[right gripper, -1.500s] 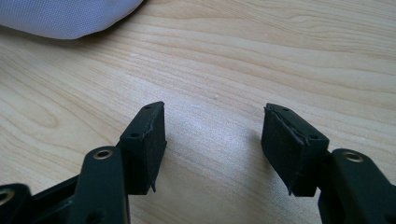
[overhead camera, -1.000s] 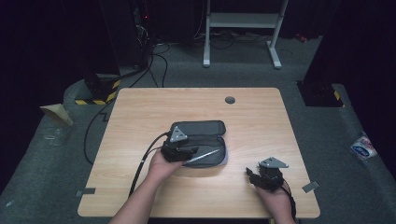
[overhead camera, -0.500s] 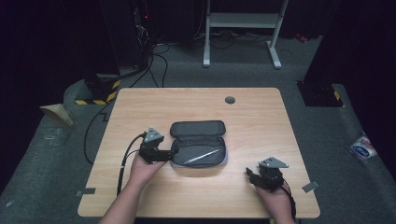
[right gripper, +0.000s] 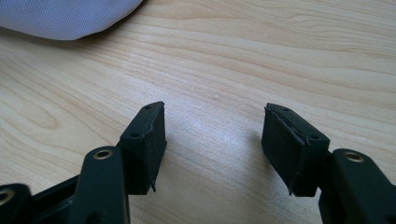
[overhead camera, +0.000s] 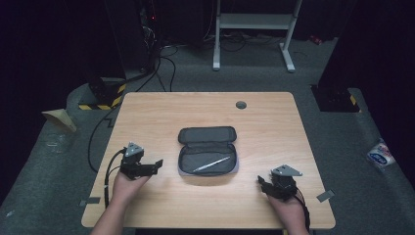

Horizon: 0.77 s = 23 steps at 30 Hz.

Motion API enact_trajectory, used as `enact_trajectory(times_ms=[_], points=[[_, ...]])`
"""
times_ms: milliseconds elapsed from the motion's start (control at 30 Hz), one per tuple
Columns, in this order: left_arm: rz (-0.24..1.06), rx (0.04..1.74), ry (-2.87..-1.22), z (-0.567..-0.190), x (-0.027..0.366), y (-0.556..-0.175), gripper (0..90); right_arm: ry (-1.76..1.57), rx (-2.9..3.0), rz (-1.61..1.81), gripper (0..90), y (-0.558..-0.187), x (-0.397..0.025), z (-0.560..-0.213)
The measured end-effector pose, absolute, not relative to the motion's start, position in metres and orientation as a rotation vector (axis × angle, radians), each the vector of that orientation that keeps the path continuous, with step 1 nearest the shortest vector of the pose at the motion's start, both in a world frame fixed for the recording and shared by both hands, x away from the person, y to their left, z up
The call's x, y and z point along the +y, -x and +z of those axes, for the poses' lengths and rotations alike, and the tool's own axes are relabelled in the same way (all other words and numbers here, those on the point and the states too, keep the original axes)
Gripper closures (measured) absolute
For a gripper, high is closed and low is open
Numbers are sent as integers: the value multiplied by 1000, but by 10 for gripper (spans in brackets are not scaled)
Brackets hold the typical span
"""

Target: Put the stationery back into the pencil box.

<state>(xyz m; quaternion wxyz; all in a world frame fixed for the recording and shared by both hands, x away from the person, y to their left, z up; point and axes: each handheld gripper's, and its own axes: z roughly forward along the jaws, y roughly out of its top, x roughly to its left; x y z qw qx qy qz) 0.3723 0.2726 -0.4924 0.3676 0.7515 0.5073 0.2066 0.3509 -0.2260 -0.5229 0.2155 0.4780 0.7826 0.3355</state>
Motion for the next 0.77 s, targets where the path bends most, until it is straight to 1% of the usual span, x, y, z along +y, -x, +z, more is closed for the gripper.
enact_trajectory(times_ms=[133,233,300,400,467,767], points=[[540,1360,-1987,-513,289,-361,104,-1328,2169,930,393,-351,-226,-523],[498,1388,-1982,-523,298,-348,104,-1330,2169,929,392,-351,-226,-523],[561,1348,-1998,-528,297,-333,98,-1328,2168,929,392,-351,-226,-523],[593,1336,-1993,-530,295,-321,106,-1331,2167,929,392,-351,-226,-523],[593,1342,-1987,-530,293,-319,123,-1331,2167,929,392,-351,-226,-523],[595,1355,-1980,-530,292,-319,125,-1332,2167,929,392,-351,-226,-523]])
